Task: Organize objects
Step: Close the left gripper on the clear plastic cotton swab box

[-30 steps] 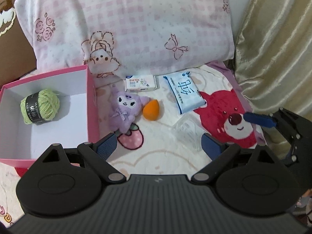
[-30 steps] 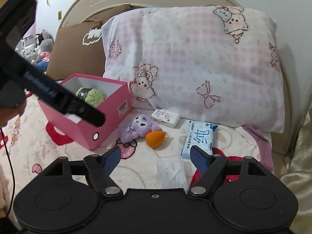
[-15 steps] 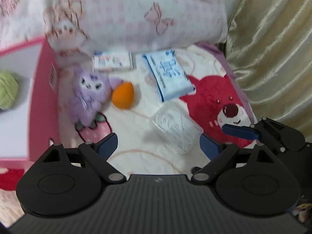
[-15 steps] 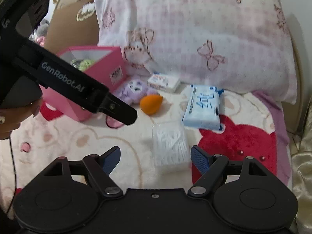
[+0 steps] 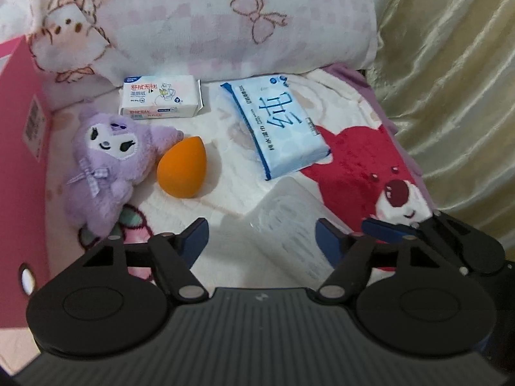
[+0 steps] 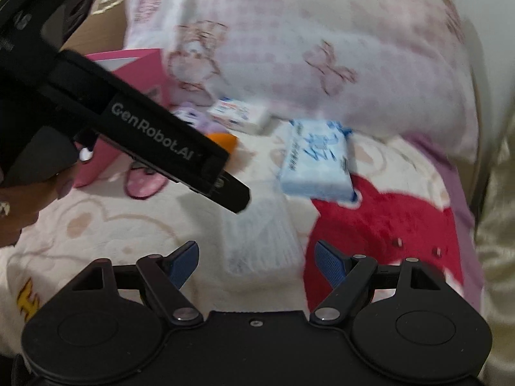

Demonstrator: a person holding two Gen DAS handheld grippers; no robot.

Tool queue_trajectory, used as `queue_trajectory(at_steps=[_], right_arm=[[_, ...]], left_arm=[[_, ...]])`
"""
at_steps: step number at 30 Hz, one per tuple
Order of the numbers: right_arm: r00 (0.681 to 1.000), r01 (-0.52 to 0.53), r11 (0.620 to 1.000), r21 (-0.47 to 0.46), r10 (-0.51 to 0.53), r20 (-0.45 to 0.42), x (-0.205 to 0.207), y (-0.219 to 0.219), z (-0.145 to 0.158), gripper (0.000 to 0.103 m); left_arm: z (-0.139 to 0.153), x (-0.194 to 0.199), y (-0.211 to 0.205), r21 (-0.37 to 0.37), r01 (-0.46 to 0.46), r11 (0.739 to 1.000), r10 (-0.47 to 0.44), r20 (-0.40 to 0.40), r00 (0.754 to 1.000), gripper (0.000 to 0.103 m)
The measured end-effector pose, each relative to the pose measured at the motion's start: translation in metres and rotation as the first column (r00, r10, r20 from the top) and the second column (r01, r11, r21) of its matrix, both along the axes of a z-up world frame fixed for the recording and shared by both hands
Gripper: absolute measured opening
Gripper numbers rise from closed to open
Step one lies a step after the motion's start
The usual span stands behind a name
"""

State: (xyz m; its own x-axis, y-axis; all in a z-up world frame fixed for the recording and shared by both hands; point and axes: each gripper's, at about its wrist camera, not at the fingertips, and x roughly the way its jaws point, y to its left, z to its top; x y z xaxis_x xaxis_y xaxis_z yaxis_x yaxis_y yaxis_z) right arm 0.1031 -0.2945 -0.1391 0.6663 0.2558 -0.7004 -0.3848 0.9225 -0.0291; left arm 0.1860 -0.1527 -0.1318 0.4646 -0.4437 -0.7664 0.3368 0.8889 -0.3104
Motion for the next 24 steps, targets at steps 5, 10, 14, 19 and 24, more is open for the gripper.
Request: queue_trajectory(at_steps=[5,10,14,19,24], right_arm=[[1.000,-0.002,1.000,0.009,0.002,-0.026,0.001,-0.004,-0.004,0.083],[0.999,-0.014,1.000,-0.013,0.014,-0.030,0.000,-0.003,-0.005,0.082],[0.999,0.012,0.999,-0.032,-0.013,-0.032,0.003,-0.004,-0.006,0.081],[0.999,0.029,0.999,-0.031,-0.031,-0.038,0.007,-0.007,-0.005,0.080],[0.997,0.053,0.996,-0.072,-0.057,-0.049,0.005,-0.008,-0.004,0.079]], left_arm=[[-0.010,0.005,-0.002,-0.066,0.039,0.997,-0.037,0.028,0.999,0.064],[-0.009,0.007,-0.013,-0.016,0.073,0.997,-0.071,0.084,0.994,0.064],[-0.019,0.021,-0.010,-0.042,0.058,0.997,-0.057,0.032,0.998,0.064],[-0.022,0.020,-0.004,-0.111,0.060,0.992,-0.063,-0.020,0.998,0.050],[-0.022,0.010,-0.003,-0.110,0.053,0.992,-0.059,-0.051,0.997,0.049]])
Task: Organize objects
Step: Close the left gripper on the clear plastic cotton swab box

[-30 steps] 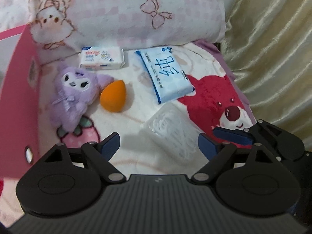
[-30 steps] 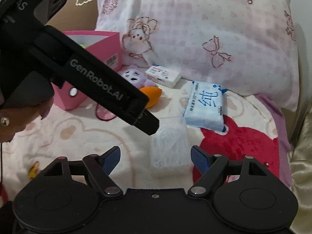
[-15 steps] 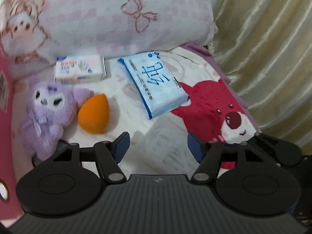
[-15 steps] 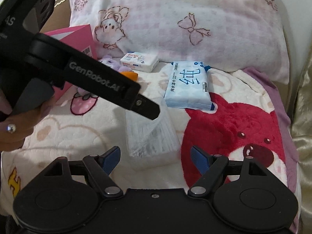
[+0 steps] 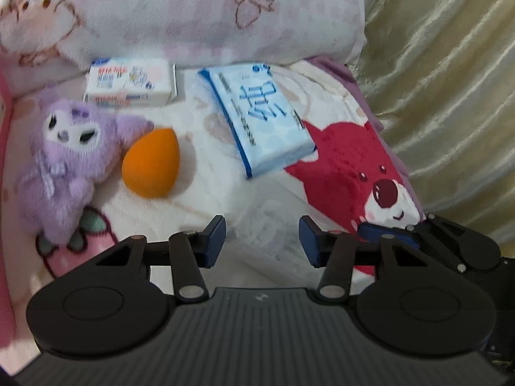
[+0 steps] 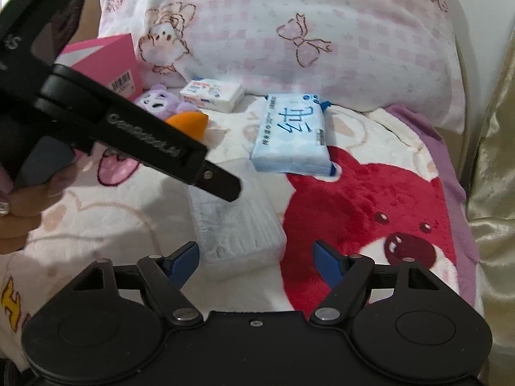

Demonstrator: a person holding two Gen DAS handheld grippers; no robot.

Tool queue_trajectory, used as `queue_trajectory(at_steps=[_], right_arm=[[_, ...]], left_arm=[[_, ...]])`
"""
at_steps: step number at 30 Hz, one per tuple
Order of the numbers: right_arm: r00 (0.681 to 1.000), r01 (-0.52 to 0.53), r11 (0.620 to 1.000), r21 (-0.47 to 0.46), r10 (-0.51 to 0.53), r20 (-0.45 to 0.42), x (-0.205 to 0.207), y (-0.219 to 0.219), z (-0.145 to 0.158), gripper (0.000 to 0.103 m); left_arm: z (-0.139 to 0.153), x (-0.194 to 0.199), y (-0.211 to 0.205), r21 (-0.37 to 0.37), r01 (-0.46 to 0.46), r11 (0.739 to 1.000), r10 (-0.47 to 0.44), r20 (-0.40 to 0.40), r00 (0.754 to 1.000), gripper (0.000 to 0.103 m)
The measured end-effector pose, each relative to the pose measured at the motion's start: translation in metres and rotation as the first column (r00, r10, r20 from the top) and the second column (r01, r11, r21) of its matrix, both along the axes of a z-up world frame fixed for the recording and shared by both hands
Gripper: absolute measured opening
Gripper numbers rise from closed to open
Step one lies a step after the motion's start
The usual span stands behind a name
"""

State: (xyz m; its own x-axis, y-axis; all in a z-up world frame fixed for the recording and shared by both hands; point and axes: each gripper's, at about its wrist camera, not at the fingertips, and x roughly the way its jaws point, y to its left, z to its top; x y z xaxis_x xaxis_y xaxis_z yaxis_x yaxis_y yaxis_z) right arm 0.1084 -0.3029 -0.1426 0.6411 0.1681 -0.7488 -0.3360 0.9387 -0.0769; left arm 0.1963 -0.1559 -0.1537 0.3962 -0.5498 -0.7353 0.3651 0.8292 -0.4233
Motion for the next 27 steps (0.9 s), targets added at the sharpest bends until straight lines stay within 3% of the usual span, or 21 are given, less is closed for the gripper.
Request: queue_trajectory(at_steps=[3,5,6,10,14,19,27], right_arm=[[0.999,0.054,0.998,-0.027,-0.054,0.008,-0.003,-0.009,0.002,0.080],[0.997,0.077,0.997,0.000,-0.077,0.000,-0.004,-0.019,0.003,0.081],[0.997,0.069,0.997,0.035,-0.068,-0.028,-0.003,-0.024,0.003,0.081],[0.998,0.035,0.990,0.139,-0.026,-0.066,-0.007,-0.028,0.003,0.082],[0.999,0.001,0.988,0.152,0.007,-0.051,-0.007,-0.016,-0.001,0.083],[0.997,0.037,0.982,0.185,-0.025,-0.066,0.008,-0.009,-0.005,0.088],[0.995,0.038,0.987,0.158,-0.023,-0.096,0.016,-0.005,-0.011,0.093]], left_arm=[[-0.003,-0.004,0.005,-0.042,0.001,0.999,-0.006,-0.106,0.994,0.047],[-0.010,-0.005,0.007,-0.115,0.016,0.993,-0.041,-0.215,0.976,0.047],[-0.010,-0.005,0.005,-0.110,0.018,0.994,-0.043,-0.230,0.972,0.047],[0.001,-0.004,0.000,-0.012,0.002,1.000,-0.004,-0.115,0.993,0.047],[-0.007,0.001,0.005,-0.054,-0.041,0.998,0.033,-0.134,0.990,0.048],[-0.016,-0.001,0.004,-0.126,-0.074,0.989,0.053,-0.161,0.985,0.047],[-0.016,-0.010,-0.005,-0.097,-0.112,0.989,0.098,-0.144,0.985,0.048]])
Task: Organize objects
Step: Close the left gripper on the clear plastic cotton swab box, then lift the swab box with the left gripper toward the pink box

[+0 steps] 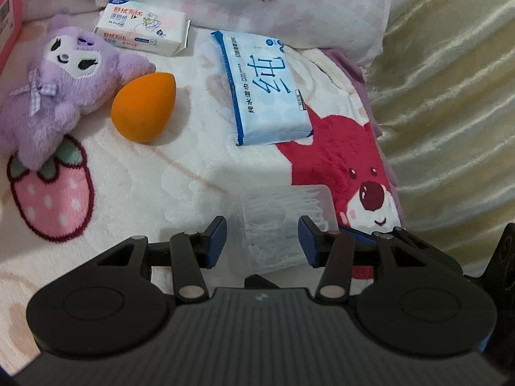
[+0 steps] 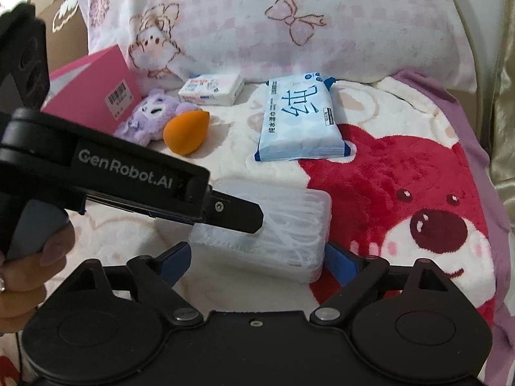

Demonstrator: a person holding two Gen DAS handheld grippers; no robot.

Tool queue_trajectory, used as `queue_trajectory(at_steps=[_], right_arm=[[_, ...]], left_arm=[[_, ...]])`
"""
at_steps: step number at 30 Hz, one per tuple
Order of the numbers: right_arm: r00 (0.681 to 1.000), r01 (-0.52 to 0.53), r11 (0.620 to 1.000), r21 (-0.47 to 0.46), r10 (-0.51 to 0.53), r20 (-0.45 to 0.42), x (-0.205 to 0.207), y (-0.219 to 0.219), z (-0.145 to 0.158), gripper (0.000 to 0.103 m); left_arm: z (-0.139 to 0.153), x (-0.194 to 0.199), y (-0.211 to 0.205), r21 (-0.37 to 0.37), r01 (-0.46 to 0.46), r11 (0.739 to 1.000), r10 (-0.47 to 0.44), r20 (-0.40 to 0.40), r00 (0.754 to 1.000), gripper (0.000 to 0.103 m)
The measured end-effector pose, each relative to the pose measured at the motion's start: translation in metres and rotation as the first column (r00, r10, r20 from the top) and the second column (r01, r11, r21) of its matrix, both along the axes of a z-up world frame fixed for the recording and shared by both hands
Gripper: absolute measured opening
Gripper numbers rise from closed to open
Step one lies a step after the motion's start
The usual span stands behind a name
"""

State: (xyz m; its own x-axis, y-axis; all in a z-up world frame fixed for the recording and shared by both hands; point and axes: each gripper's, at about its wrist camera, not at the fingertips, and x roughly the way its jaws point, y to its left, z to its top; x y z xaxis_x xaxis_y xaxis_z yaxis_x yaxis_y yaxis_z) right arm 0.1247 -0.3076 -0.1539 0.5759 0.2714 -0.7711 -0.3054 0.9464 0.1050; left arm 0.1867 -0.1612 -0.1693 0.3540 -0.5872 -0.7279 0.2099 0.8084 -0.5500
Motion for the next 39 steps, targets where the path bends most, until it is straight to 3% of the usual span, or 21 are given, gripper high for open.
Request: queue_trajectory(at_steps=[6,15,21,31,39], right_arm=[[0.999,0.053,0.998,0.038,-0.053,-0.003,0.003,-0.002,-0.010,0.096],[0.998,0.015,1.000,-0.011,-0.014,0.055,-0.005,0.002,-0.008,0.095],[0.995,0.020,1.000,0.020,-0.022,0.099,-0.019,0.004,0.007,0.095],[0.995,-0.012,1.000,0.029,0.009,0.101,-0.043,0.023,0.028,0.095],[0.992,-0.038,0.996,0.083,0.028,0.124,-0.060,0.042,0.055,0.095]], left_arm=[[-0.001,-0.005,0.001,-0.011,-0.030,0.999,0.030,0.017,0.999,0.048],[0.004,-0.008,-0.004,0.005,-0.013,1.000,0.012,0.052,0.999,0.048],[0.024,-0.028,-0.004,0.039,-0.001,0.999,-0.004,0.137,0.991,0.049],[0.050,-0.055,0.014,0.080,-0.029,0.996,0.019,0.126,0.992,0.050],[0.083,-0.079,0.042,0.101,-0.039,0.994,0.021,0.171,0.985,0.049]])
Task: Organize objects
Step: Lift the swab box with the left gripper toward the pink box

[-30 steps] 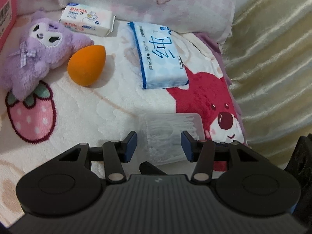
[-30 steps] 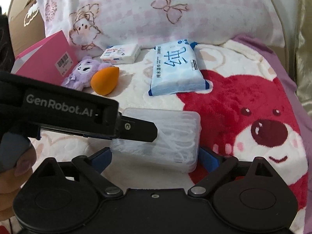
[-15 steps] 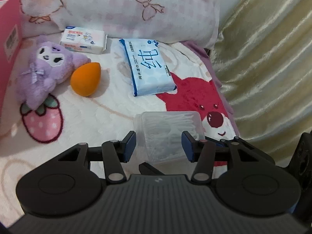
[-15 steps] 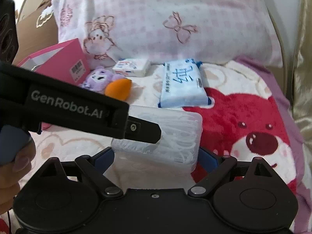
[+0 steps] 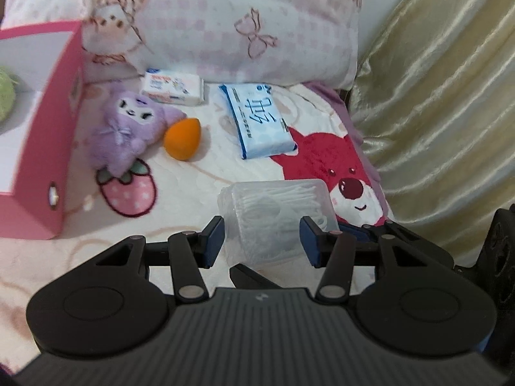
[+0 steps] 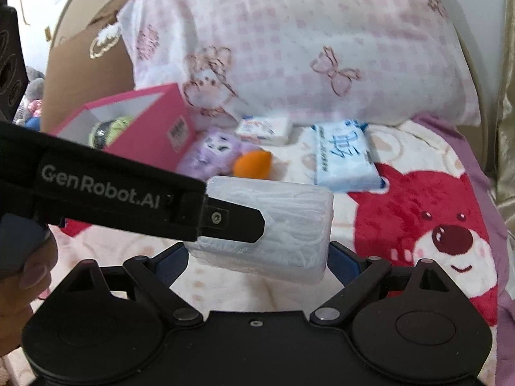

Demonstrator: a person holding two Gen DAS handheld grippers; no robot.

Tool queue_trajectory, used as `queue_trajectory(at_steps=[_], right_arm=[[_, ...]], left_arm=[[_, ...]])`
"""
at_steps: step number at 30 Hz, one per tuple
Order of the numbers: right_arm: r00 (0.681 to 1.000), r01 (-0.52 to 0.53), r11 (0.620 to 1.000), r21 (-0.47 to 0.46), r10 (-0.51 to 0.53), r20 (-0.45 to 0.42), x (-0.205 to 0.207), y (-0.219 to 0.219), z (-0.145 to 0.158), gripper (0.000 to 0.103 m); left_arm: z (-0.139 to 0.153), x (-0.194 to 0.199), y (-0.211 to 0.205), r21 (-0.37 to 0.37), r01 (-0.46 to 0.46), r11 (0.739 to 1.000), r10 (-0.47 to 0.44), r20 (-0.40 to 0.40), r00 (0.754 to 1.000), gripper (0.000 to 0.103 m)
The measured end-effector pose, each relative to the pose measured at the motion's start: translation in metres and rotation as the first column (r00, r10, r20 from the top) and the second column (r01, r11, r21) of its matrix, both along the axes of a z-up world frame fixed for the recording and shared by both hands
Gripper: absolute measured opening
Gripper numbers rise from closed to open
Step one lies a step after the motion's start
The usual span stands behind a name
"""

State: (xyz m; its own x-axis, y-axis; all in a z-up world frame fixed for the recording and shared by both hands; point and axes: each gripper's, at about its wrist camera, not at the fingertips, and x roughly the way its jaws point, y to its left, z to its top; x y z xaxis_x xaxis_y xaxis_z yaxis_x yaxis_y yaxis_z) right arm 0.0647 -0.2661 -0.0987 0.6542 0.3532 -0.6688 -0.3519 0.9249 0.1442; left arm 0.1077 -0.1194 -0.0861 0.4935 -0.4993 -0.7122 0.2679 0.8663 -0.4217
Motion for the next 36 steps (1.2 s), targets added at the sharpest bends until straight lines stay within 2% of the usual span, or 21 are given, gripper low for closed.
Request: queue_trajectory(at_steps=[11,18,28,36], right_arm=[[0.997,-0.072,0.997,-0.017,0.072,-0.033,-0.025,0.035,0.027,0.095],[0.993,-0.105,0.994,-0.008,0.104,-0.047,-0.036,0.053,0.042,0.095],[0.990,-0.129,0.991,-0.018,0.128,-0.053,-0.044,0.078,0.068,0.095],[0.984,-0.152,0.988,0.016,0.152,-0.088,-0.044,0.090,0.094,0.095]], left_arm=[[0.032,-0.036,0.025,0.104,-0.003,0.995,0.002,0.012,1.000,0.049],[0.048,-0.046,0.047,0.112,-0.013,0.994,0.014,-0.009,1.000,0.048],[0.070,-0.059,0.075,0.104,-0.035,0.994,0.035,0.001,0.999,0.048],[0.095,-0.062,0.096,0.099,-0.025,0.995,0.027,-0.020,0.999,0.049]])
